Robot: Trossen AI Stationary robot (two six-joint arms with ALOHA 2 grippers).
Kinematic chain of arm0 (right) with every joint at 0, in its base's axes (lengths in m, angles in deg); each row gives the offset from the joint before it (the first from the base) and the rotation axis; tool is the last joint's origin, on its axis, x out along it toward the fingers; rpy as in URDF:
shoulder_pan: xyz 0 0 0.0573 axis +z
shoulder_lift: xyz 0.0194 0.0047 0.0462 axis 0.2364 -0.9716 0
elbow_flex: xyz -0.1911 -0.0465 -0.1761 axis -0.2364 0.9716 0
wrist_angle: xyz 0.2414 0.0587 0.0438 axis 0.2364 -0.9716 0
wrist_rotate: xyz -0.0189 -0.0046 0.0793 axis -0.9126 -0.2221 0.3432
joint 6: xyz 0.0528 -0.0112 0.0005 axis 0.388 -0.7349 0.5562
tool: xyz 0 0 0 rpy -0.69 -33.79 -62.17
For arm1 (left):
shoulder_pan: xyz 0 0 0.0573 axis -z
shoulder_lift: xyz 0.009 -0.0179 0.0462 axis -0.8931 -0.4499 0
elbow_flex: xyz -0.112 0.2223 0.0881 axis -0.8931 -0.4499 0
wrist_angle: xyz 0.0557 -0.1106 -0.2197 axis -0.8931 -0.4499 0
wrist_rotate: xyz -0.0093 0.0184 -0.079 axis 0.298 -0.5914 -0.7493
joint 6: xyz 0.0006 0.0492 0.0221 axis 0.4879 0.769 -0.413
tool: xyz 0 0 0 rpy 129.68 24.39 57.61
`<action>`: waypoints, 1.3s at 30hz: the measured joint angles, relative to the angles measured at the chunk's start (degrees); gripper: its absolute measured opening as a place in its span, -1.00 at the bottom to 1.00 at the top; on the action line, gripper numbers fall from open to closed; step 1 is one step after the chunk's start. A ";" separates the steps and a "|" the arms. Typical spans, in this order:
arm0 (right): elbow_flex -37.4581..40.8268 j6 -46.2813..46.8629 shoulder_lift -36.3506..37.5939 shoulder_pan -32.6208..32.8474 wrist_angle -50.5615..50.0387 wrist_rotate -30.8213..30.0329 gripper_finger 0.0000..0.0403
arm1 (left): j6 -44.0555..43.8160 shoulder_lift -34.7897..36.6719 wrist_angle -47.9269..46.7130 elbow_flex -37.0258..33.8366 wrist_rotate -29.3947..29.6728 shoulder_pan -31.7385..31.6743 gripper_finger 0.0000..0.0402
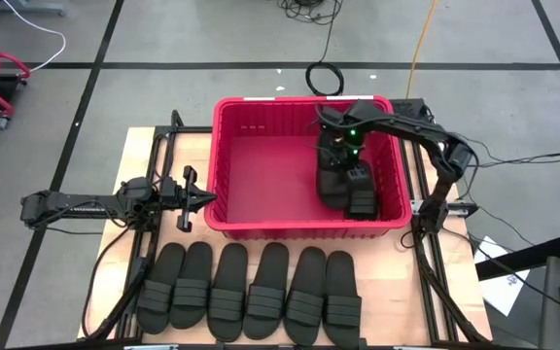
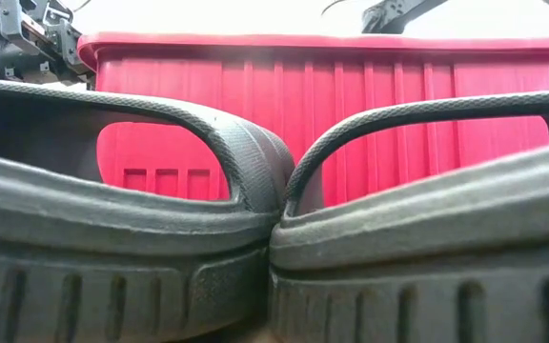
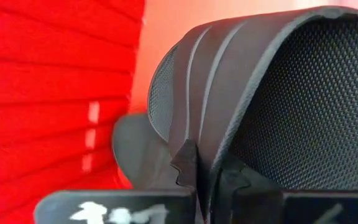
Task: Pick and place slides into bin
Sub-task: Put the black slide into the red bin
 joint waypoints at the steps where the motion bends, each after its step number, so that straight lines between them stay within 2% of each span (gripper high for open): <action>1: 0.00 0.28 -0.50 0.00 0.81 1.38 -0.98 | 0.01 0.00 0.00 0.00 0.02 0.00 -0.89; 3: -0.02 1.40 -1.18 0.04 1.87 2.98 -0.98 | 0.01 0.00 0.00 0.00 0.02 0.00 -0.89; 11: 1.64 -2.83 -2.42 0.32 1.35 2.75 -0.98 | 0.80 0.00 0.00 0.00 0.00 0.02 -0.89; 15: 3.70 -1.60 -2.49 0.28 3.23 3.17 -0.98 | 0.80 0.00 0.00 0.00 0.00 0.01 -0.89; 18: 5.87 -1.11 -2.49 0.33 4.53 5.91 -0.98 | 0.77 0.00 0.00 0.00 0.01 0.02 -0.89; 28: 13.14 0.14 -2.49 0.66 8.95 6.21 -0.98 | 0.77 0.00 0.02 0.00 0.02 0.02 -0.89; 39: 14.05 -0.03 -2.49 0.66 10.59 5.96 -0.92 | 0.66 0.00 0.00 0.00 0.02 0.02 -0.89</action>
